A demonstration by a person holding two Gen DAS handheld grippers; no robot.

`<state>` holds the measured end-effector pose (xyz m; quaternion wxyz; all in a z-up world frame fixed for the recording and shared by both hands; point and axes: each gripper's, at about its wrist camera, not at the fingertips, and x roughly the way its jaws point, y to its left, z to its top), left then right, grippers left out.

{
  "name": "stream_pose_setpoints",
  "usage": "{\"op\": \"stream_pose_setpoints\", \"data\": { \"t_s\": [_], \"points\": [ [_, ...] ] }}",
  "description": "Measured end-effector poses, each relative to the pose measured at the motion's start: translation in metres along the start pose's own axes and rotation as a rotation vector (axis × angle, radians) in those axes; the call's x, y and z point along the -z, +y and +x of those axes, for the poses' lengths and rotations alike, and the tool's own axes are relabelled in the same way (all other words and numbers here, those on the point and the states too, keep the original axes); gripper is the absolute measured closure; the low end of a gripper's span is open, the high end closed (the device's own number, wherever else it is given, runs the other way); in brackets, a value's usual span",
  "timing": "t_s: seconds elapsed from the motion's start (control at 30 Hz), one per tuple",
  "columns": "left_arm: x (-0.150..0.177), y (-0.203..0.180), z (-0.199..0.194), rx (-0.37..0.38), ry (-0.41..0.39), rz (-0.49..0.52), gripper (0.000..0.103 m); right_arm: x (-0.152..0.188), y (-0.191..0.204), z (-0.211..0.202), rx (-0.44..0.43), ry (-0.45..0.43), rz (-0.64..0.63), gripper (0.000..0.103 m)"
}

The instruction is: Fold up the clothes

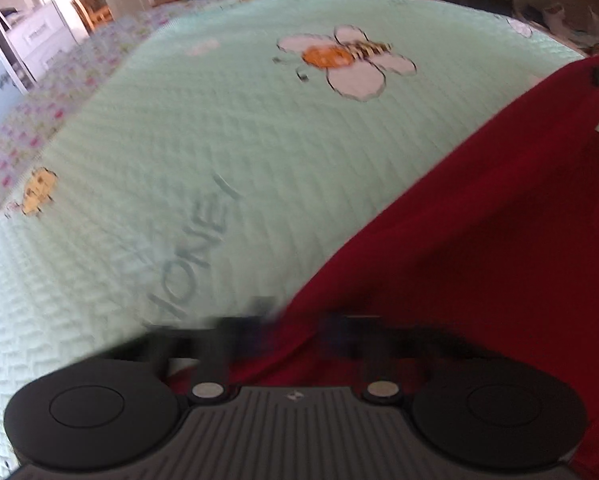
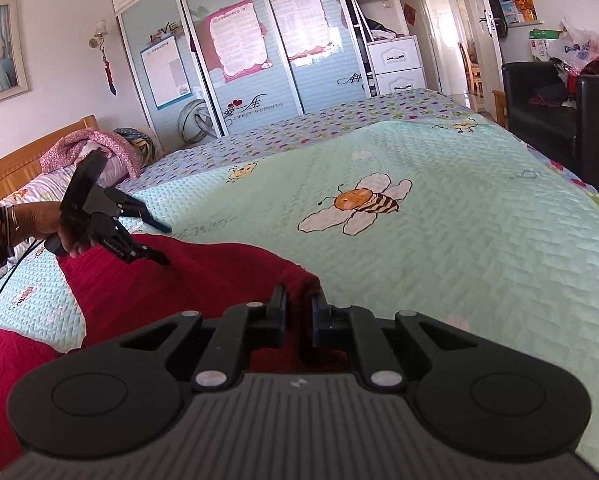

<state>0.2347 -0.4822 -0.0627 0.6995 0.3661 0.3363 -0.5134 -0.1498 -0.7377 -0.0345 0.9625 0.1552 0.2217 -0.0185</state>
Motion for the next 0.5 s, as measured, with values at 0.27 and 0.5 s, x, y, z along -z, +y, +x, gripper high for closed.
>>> {"op": "stream_pose_setpoints", "data": {
  "t_s": [0.27,0.5],
  "points": [
    [0.025,-0.041,-0.065,-0.141,-0.164,-0.028,0.098,-0.004,-0.003,0.003,0.057,-0.012,0.007,0.090],
    [0.062,-0.118,-0.163,-0.220,-0.252,-0.037,0.099,0.004,0.017,-0.036,0.025,-0.026,-0.009,0.090]
  ]
}}
